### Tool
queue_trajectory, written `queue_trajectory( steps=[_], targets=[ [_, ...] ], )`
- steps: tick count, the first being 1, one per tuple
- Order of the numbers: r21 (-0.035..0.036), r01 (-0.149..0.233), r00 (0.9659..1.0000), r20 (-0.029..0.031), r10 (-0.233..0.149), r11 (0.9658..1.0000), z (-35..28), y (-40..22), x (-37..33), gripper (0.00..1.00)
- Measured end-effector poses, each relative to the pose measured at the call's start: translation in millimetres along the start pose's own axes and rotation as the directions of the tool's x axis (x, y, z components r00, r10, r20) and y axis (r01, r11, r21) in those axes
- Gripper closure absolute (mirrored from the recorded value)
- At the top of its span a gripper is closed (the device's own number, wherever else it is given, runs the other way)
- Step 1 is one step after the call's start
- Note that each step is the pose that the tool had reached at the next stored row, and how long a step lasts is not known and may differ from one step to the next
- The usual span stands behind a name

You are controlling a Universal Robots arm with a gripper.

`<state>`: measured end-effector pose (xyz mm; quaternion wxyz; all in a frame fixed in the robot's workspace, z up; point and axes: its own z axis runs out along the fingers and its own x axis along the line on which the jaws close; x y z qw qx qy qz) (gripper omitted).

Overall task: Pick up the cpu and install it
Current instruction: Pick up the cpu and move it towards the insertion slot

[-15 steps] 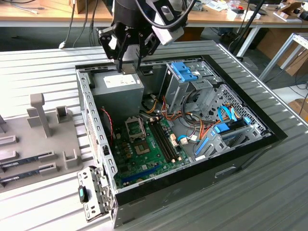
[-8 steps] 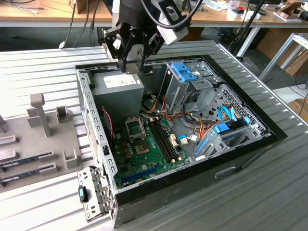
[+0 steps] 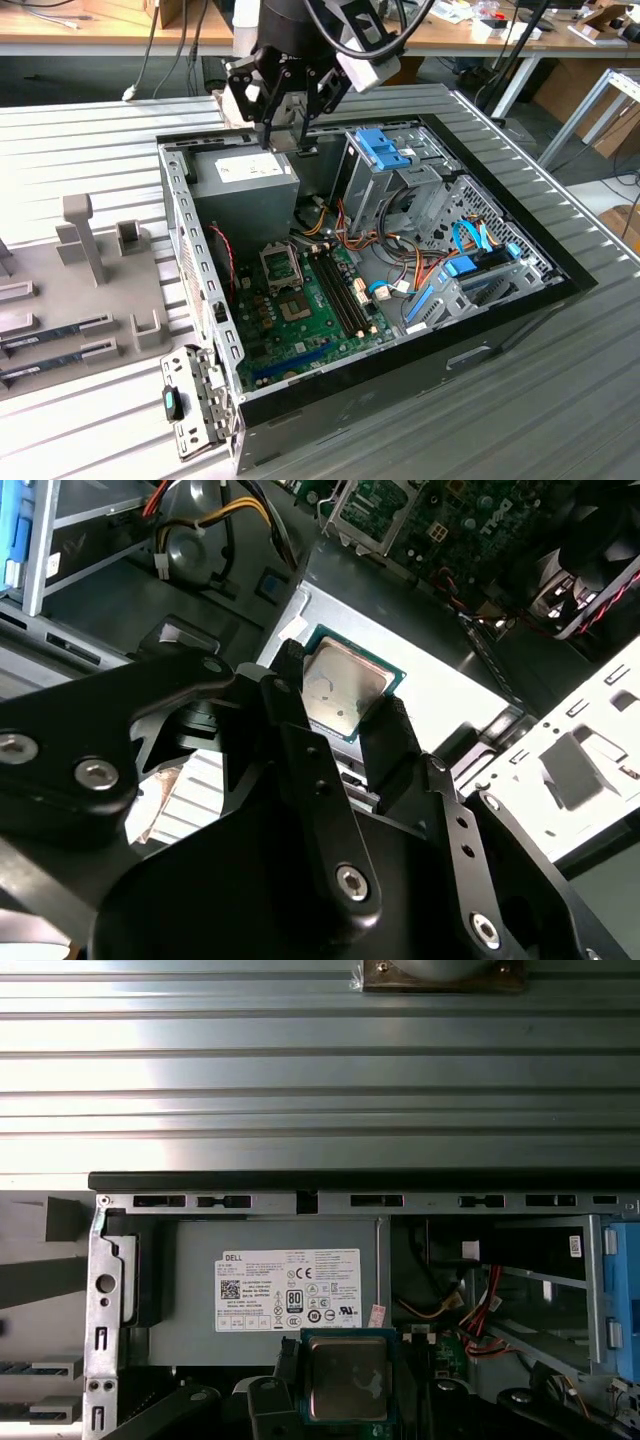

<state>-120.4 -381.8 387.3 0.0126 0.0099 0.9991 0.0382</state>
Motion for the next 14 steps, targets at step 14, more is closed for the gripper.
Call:
queue_trajectory(
  steps=[14],
  targets=[
    [0.0, 0.0, 1.0, 0.0, 0.0, 1.0, -0.3, -4.1, -0.9, 0.53]
  ],
)
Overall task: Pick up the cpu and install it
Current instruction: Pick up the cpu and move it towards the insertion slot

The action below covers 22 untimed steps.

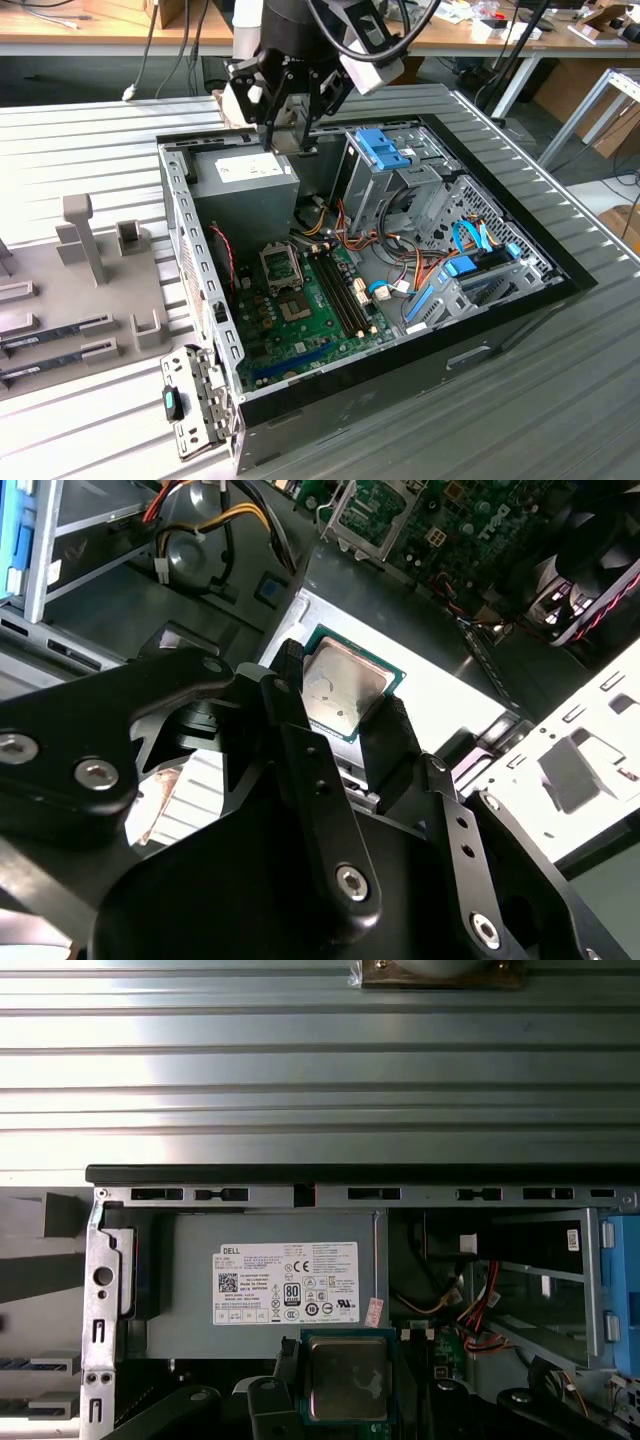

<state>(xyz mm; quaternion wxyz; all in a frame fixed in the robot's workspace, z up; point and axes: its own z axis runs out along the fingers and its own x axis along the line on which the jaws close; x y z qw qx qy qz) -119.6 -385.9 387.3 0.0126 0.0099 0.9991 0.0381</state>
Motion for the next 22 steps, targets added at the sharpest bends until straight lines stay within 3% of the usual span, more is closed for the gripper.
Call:
queue_trajectory(
  steps=[22],
  targets=[
    [0.0, 0.0, 1.0, 0.0, 0.0, 1.0, -0.8, -13.2, -0.3, 0.53]
  ],
)
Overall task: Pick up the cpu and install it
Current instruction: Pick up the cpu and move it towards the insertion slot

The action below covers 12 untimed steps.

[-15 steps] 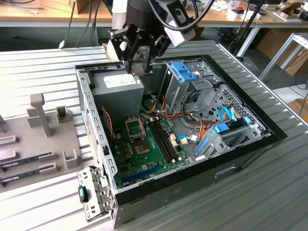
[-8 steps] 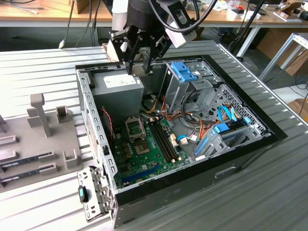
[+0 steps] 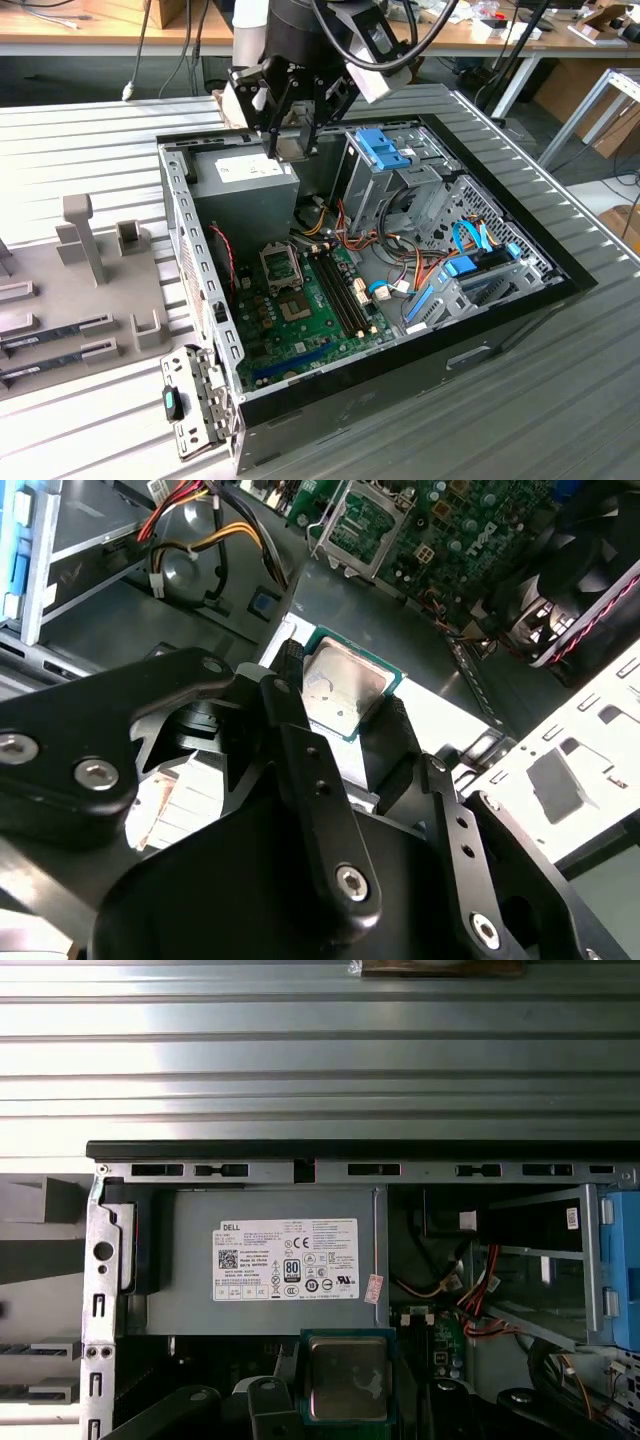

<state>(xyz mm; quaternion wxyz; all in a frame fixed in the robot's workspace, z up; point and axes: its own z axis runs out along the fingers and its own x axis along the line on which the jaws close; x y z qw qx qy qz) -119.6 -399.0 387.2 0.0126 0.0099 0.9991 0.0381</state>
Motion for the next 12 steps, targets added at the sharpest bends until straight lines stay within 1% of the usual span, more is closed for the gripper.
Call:
queue_trajectory(
  steps=[12],
  targets=[
    [0.0001, 0.0, 1.0, 0.0, 0.0, 1.0, -0.6, -8.8, -0.2, 0.53]
  ],
)
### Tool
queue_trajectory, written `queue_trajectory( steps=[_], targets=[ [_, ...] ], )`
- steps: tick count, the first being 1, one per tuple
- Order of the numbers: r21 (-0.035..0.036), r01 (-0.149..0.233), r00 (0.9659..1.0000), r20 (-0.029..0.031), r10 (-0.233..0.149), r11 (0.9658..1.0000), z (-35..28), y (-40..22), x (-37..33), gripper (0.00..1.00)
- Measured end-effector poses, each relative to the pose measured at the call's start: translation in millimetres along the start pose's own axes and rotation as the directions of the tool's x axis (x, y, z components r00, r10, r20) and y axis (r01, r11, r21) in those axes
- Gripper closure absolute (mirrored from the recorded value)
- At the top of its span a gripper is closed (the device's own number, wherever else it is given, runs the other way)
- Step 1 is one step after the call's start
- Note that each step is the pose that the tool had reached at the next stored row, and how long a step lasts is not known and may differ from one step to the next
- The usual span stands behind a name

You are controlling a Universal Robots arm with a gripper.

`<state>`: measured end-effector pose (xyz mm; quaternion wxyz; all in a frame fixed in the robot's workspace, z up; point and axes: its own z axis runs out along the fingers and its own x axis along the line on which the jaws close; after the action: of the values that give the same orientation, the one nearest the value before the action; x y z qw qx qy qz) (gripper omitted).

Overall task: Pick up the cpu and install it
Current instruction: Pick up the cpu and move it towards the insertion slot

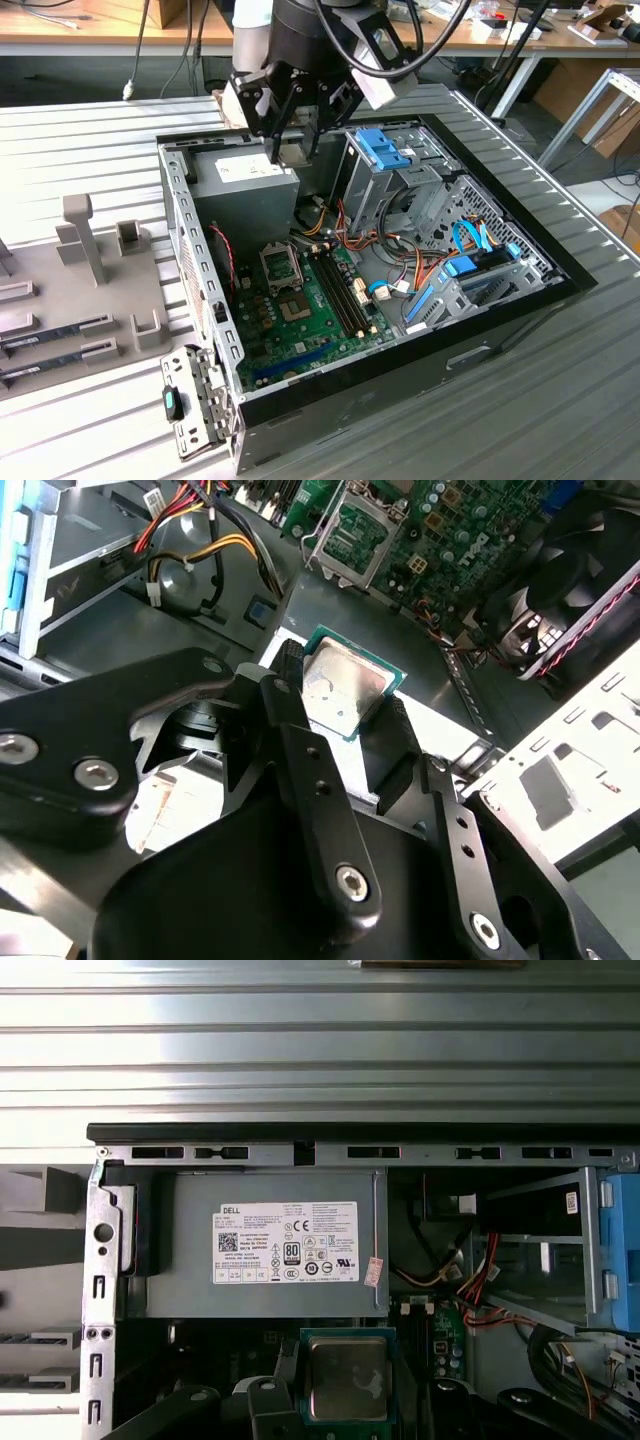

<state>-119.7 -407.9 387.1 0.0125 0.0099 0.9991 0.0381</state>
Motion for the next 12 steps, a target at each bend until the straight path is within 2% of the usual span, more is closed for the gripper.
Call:
queue_trajectory(
  steps=[12],
  targets=[
    [0.0, 0.0, 1.0, 0.0, 0.0, 1.0, -0.5, -8.1, -0.2, 0.53]
  ],
)
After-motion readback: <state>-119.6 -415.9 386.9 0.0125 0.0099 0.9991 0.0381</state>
